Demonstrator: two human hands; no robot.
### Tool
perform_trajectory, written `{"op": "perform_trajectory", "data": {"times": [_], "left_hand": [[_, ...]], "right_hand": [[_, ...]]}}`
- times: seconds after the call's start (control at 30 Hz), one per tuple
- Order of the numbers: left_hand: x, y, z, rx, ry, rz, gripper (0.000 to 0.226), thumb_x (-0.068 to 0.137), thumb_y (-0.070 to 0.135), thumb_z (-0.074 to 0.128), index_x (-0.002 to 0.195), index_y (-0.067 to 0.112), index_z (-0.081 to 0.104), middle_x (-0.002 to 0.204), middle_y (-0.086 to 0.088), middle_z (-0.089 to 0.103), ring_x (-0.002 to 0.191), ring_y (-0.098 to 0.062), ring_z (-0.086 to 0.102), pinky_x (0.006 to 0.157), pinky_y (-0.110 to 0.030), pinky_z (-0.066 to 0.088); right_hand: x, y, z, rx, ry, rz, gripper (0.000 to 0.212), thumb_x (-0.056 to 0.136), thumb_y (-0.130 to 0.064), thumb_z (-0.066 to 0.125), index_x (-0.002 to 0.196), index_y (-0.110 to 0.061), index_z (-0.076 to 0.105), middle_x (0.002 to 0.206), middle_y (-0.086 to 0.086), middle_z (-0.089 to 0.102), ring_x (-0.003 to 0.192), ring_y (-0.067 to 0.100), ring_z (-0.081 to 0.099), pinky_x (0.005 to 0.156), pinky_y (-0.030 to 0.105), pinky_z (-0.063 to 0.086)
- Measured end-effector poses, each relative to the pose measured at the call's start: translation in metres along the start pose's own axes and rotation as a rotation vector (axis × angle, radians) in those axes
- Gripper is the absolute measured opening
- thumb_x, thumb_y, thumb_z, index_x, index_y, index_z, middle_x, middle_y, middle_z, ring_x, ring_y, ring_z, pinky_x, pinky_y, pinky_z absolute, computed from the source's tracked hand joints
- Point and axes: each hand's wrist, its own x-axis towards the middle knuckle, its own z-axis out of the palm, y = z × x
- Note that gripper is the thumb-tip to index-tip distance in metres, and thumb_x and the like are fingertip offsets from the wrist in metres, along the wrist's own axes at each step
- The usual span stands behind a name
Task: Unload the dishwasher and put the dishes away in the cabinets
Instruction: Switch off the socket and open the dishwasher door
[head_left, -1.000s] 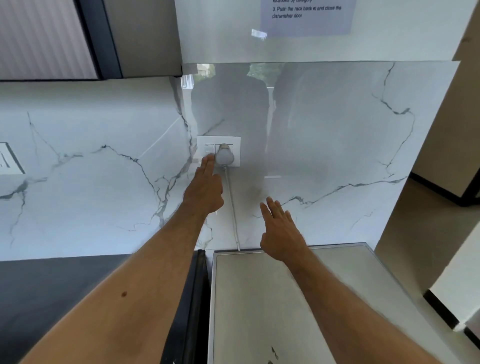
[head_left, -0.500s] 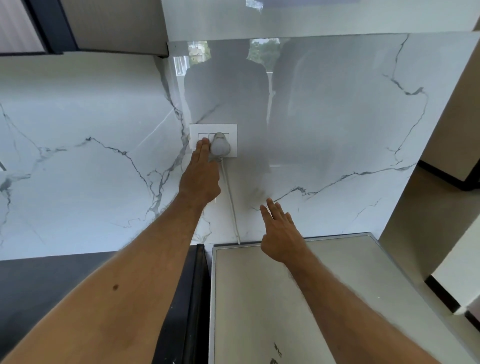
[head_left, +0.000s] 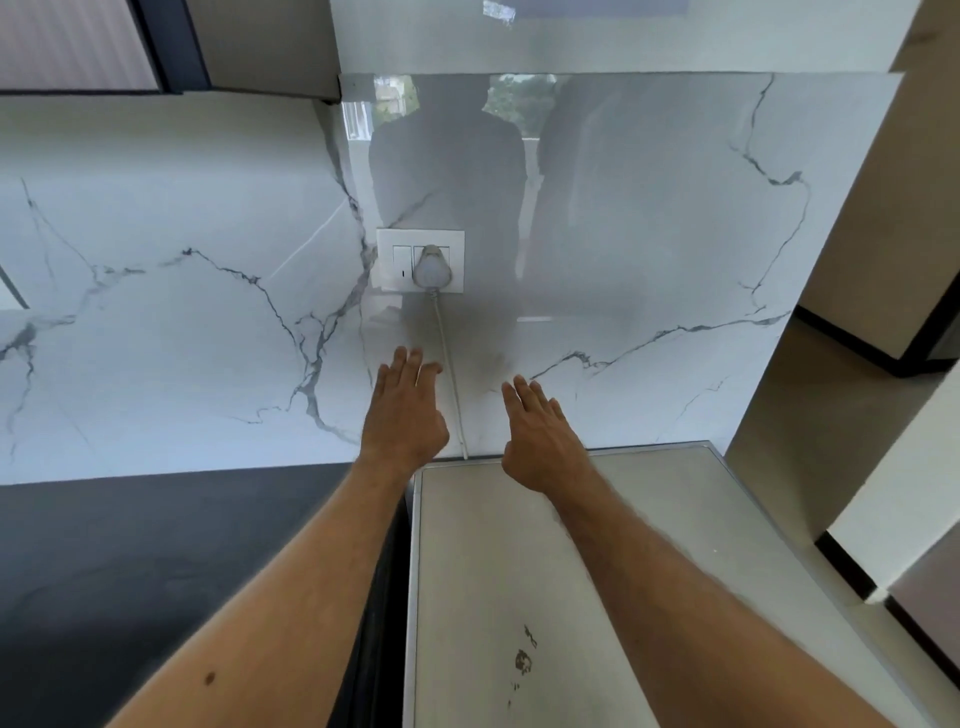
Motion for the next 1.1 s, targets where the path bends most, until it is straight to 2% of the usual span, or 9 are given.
{"op": "perform_trajectory", "data": {"times": [0.17,0.37,0.6,0.77,0.93,1.1], "left_hand": [[-0.059,0.013,0.013,-0.095,-0.051,-0.054,0.066,0.088,0.014,0.055,0.148,0.017,0.029,0.162,-0.008,0.016,0.151,-0.024,0.002,0.123,-0.039,0.000],[-0.134,0.027,0.033,-0.211,-0.111,-0.109,0.058,0.086,0.011,0.053,0.142,0.013,0.038,0.151,-0.008,0.033,0.147,-0.023,0.017,0.124,-0.037,0.007],[-0.195,0.047,0.058,-0.281,-0.237,-0.084,0.058,0.091,0.014,0.052,0.147,0.013,0.033,0.152,-0.003,0.035,0.149,-0.021,0.015,0.124,-0.035,0.010],[-0.225,0.066,0.065,-0.357,-0.292,-0.105,0.059,0.093,0.014,0.051,0.149,0.011,0.030,0.155,-0.004,0.032,0.150,-0.022,0.011,0.123,-0.034,0.010],[-0.259,0.083,0.067,-0.415,-0.401,-0.202,0.060,0.096,0.021,0.053,0.150,0.014,0.029,0.156,-0.003,0.030,0.149,-0.019,0.013,0.120,-0.031,0.012],[-0.286,0.116,0.066,-0.428,-0.414,-0.312,0.060,0.096,0.024,0.056,0.150,0.017,0.031,0.156,-0.004,0.031,0.149,-0.021,0.015,0.120,-0.034,0.016]], "right_hand": [[-0.031,-0.002,0.004,-0.003,-0.006,0.033,0.084,0.089,-0.006,0.051,0.157,-0.009,0.001,0.165,0.011,-0.004,0.152,0.027,-0.005,0.124,0.043,0.003],[-0.095,0.013,0.035,0.022,-0.020,0.060,0.088,0.089,-0.007,0.048,0.157,-0.013,-0.007,0.166,0.005,-0.003,0.152,0.020,-0.005,0.124,0.038,0.004],[-0.173,0.039,0.062,0.008,-0.109,0.191,0.077,0.094,-0.012,0.044,0.158,-0.015,0.002,0.166,0.004,0.001,0.152,0.020,-0.002,0.123,0.035,0.002],[-0.212,0.055,0.071,-0.001,-0.129,0.217,0.071,0.094,-0.012,0.048,0.157,-0.016,0.016,0.165,0.005,0.008,0.152,0.022,0.003,0.124,0.035,0.007],[-0.238,0.069,0.072,0.031,-0.108,0.175,0.061,0.095,-0.013,0.049,0.153,-0.017,0.030,0.163,0.006,0.016,0.151,0.023,0.008,0.121,0.033,0.012],[-0.271,0.096,0.072,0.060,-0.166,0.066,0.058,0.094,-0.010,0.049,0.151,-0.017,0.036,0.162,0.005,0.021,0.151,0.022,0.013,0.120,0.031,0.018]]}}
